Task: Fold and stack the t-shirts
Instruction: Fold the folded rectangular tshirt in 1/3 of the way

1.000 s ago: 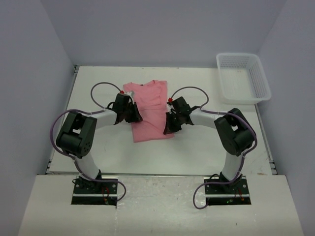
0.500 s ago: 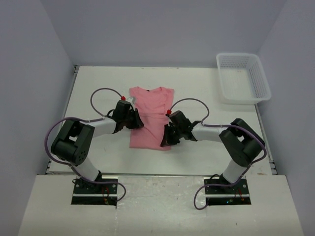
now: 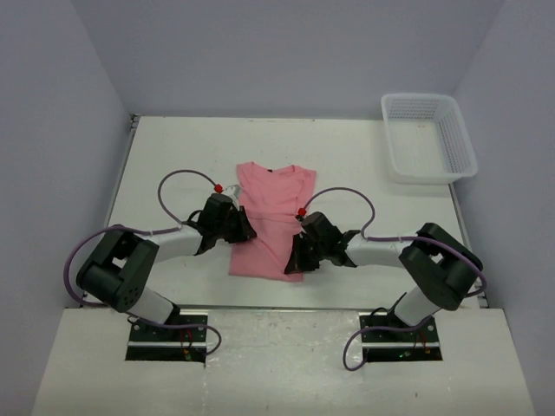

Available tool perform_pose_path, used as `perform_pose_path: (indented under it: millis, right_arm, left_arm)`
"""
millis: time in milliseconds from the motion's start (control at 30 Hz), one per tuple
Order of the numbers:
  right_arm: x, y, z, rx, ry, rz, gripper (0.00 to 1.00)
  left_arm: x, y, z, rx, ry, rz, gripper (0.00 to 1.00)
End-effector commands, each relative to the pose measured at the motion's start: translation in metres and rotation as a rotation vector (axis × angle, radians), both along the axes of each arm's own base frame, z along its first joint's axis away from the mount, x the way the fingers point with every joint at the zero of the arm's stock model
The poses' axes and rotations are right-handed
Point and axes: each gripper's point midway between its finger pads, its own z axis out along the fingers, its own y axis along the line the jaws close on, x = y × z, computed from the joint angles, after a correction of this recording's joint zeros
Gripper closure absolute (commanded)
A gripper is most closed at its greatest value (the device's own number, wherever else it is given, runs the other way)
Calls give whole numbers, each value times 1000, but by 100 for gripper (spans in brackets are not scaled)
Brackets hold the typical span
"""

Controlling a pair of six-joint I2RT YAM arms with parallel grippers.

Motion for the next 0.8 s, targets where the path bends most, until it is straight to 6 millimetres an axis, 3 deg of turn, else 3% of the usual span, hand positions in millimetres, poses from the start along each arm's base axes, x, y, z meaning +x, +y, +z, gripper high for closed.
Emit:
perform_pose_path:
  millis: [0, 167, 233, 333, 367, 500, 633, 767]
  right_arm:
    - [-24, -49, -41, -229, 66, -28, 100]
    - [-19, -43, -24, -192, -4, 8, 100]
    - [-15, -40, -6, -173, -71, 27, 98]
    - [-14, -37, 26, -140, -154, 51, 85]
    - [-13, -34, 37, -124, -173, 60, 77]
    - [-19, -39, 66, -87, -204, 50, 57]
    - [-26, -57, 58, -135, -180, 13, 45]
    - [-37, -69, 25, -177, -124, 0, 40]
  left_arm:
    - [-53, 35, -45, 153, 191, 12, 76]
    - [-57, 37, -35, 154, 170, 19, 75]
    - [-53, 38, -23, 163, 126, 32, 74]
    - [-43, 39, 3, 198, 27, 50, 65]
    - [-43, 36, 11, 202, -1, 42, 63]
    - [-34, 35, 45, 222, -87, 60, 55]
    - [-34, 39, 49, 257, -96, 67, 50]
    - [-40, 39, 47, 269, -70, 65, 50]
